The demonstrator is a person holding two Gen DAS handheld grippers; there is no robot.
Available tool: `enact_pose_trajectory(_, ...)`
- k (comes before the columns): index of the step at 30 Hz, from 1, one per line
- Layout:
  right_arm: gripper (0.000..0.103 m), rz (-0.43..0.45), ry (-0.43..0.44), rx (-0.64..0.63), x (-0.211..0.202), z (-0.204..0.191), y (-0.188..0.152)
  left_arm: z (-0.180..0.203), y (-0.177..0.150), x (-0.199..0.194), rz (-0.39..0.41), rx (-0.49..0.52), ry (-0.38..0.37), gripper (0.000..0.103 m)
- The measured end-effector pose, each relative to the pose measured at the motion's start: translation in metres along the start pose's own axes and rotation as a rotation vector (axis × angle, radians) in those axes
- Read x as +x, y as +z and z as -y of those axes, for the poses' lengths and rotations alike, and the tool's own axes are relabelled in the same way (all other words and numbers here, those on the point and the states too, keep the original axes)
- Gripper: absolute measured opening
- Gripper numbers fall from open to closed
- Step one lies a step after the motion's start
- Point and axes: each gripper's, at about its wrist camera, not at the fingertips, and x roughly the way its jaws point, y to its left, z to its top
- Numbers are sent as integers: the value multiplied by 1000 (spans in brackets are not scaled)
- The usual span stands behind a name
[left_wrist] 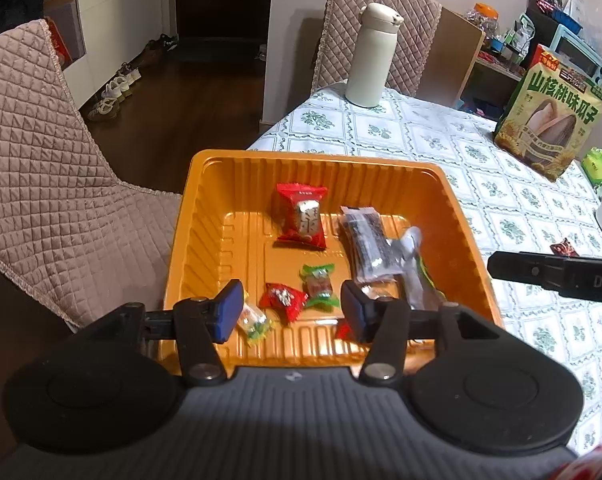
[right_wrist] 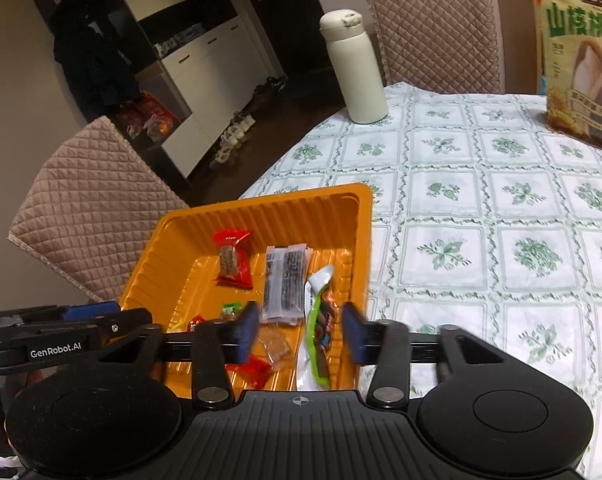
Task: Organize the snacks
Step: 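Move both open tools back toward the red snacks on the table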
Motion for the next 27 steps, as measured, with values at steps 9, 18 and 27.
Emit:
enact_pose_trajectory(9,63,-7,-8,31,-32,15,-21,23,-24,-23,-16,6,-15,56)
enact_pose_trajectory(18,65,-21,-24,66,-69,41,-50,61,-52,-36,-50,24,-53,60)
enact_pose_trajectory(27,65,-19,-69,114,-110,82,-77,112,-76,-42,-69,79,-100,60)
